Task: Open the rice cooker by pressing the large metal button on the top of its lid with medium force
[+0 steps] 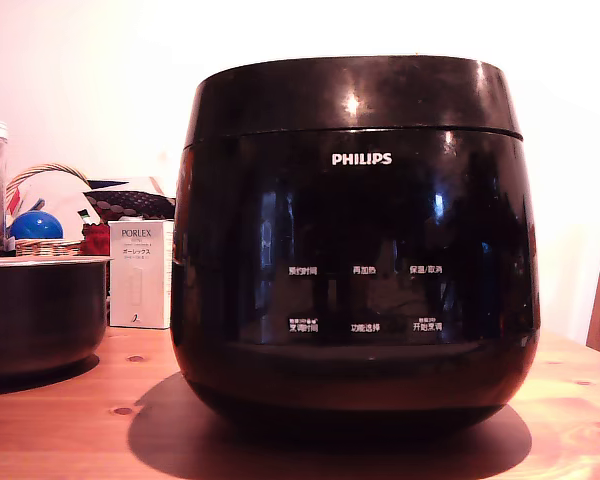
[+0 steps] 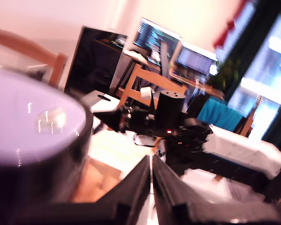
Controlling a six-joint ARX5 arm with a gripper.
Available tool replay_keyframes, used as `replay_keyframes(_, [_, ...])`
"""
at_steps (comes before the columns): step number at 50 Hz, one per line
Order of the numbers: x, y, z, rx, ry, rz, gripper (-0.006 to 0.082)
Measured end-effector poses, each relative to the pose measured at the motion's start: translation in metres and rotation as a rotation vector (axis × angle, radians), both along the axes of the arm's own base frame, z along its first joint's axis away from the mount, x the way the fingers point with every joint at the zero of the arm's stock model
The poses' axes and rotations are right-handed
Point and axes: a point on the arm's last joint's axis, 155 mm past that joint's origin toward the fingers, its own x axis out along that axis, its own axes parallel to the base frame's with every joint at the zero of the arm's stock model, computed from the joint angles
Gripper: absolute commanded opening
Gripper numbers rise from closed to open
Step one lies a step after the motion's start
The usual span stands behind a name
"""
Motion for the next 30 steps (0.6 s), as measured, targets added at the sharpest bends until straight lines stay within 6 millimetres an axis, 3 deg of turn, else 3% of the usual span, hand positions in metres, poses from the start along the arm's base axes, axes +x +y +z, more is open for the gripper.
replay_keyframes(14, [0.031,-0.042,0.005,0.043,-0.136,0.042,-0.0021])
replay_keyframes(30, [0.064,-0.076,-0.045,0.156,-0.138,0.139,-0.0021])
